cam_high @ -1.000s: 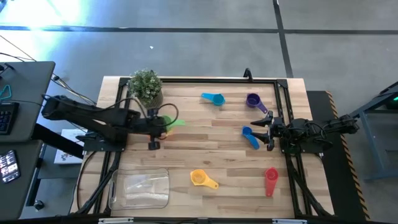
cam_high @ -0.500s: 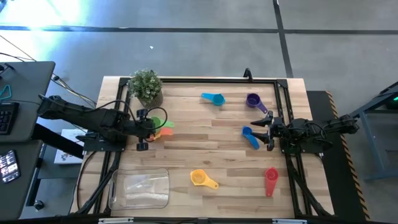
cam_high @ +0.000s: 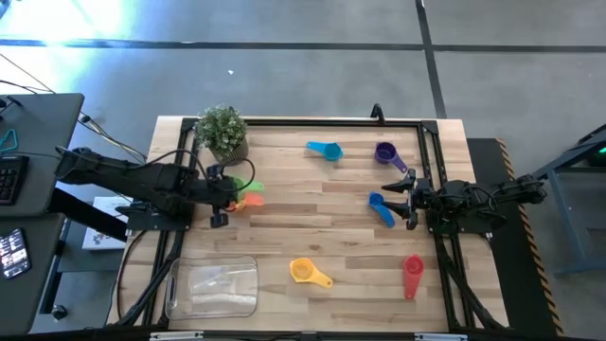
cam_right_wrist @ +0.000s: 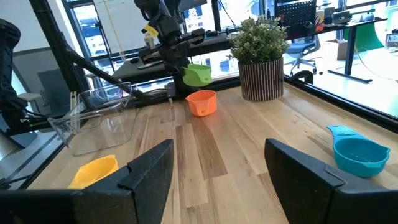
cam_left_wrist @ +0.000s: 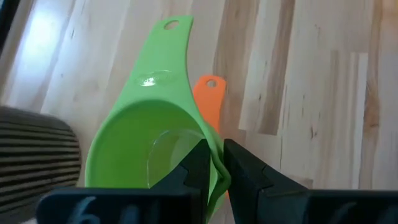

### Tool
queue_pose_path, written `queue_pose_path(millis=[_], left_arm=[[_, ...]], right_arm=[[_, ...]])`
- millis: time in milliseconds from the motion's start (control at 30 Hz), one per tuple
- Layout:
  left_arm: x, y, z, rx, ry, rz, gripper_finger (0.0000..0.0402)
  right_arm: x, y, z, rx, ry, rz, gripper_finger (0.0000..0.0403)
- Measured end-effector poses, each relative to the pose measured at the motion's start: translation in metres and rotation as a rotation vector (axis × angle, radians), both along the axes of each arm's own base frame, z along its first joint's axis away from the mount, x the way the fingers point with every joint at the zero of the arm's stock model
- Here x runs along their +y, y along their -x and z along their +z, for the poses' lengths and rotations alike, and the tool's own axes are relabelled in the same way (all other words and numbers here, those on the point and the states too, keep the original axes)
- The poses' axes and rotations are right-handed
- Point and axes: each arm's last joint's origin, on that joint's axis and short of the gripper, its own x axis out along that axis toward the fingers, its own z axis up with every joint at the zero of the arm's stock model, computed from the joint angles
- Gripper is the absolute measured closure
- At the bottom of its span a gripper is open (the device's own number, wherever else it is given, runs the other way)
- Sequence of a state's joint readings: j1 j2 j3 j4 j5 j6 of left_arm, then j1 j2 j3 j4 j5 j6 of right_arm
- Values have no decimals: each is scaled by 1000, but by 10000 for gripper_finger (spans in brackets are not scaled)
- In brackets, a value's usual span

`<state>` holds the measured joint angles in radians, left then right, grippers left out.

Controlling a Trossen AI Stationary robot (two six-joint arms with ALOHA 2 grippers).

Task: Nest measuring cups in basket
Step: Stack the green measuring cup on the orange measuring cup

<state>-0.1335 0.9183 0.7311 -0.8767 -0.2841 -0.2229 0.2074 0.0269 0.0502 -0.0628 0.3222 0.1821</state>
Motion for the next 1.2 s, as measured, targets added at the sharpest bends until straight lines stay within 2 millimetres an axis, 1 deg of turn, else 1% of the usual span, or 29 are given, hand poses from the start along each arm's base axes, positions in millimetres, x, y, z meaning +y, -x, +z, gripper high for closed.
queue_pose_path(millis=[200, 400, 567, 733, 1033, 1200], left_arm=[[8, -3, -2, 15, 39, 52, 370], [16, -6, -10, 101, 116, 57, 370], [21, -12, -14, 109, 119, 57, 369], [25, -20, -23, 161, 155, 69, 369], [32, -33, -34, 183, 204, 76, 369], [32, -41, -35, 136, 203, 71, 369]], right_arm=[[0, 0, 0, 0, 0, 0, 160], [0, 0, 0, 0, 0, 0, 160], [0, 0, 0, 0, 0, 0, 160], [0, 0, 0, 0, 0, 0, 160], [0, 0, 0, 0, 0, 0, 160], [0, 0, 0, 0, 0, 0, 160]])
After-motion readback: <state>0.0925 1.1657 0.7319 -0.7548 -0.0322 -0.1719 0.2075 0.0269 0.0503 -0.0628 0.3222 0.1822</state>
